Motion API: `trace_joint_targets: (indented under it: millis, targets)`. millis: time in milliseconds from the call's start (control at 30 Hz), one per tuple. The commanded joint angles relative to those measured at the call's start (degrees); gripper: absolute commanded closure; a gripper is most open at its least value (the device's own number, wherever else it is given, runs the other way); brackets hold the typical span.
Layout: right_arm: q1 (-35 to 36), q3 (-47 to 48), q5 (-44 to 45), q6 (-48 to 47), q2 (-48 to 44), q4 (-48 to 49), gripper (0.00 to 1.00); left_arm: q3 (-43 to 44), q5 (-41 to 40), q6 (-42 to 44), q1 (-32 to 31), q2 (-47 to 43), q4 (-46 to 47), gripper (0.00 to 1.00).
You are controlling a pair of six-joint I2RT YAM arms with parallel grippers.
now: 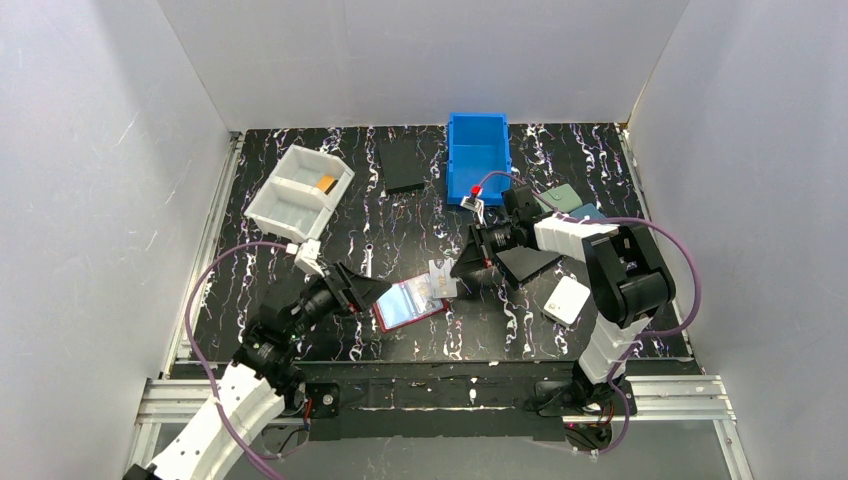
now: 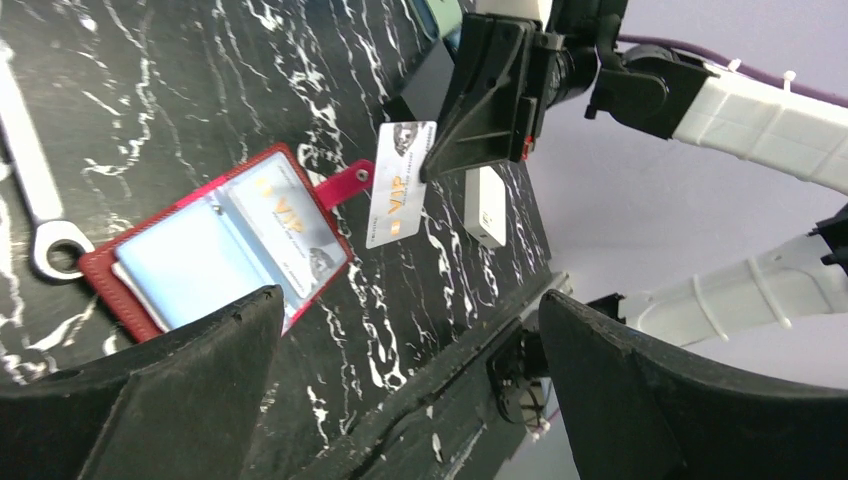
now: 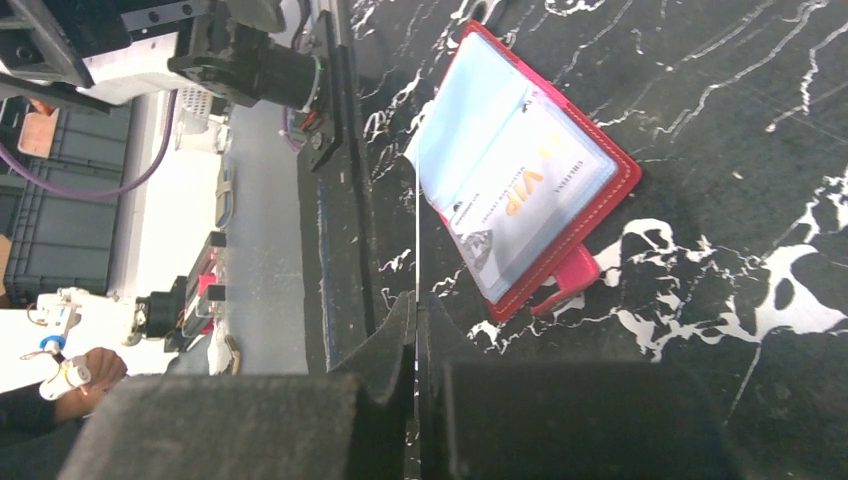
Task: Take the credit cards out of the card holder
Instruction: Place the credit card in the storage box.
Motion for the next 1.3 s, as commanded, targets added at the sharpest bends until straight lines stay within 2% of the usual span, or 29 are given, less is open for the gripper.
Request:
trace_joint_targets:
  millis: [0, 300, 500, 667, 1000, 1267]
  targets:
    - [-0.07, 1.41, -5.45, -0.86, -3.58, 1.18, 0.99, 5.37, 10.51, -0.59, 0.29, 9.88, 6.39, 0.02]
    - [-0.07, -0.12, -8.03, 3.99, -5.42, 7.06, 0.99, 14.42, 14.1, 0.38, 0.19, 22.19, 8.86, 0.02]
    - [-0.07, -0.1, -8.64, 4.61, -5.75, 7.68, 0.99, 14.33, 16.73, -0.54, -0.56, 28.7, 14.69, 0.02]
    - [0.01, -0.13, -9.16, 5.13, -5.6, 8.14, 0.99, 15.18, 15.93, 1.0, -3.66, 33.22, 16.49, 0.04]
    - [0.37, -0.11, -9.78, 5.47, -5.77, 8.44, 0.99, 17.82, 14.02, 2.59, -8.43, 47.22, 23.49, 0.26]
    - [0.46, 0.04, -9.98, 5.65, -5.6, 8.54, 0.99, 18.78, 16.89, -0.62, -9.24, 55.79, 32.96, 0.56]
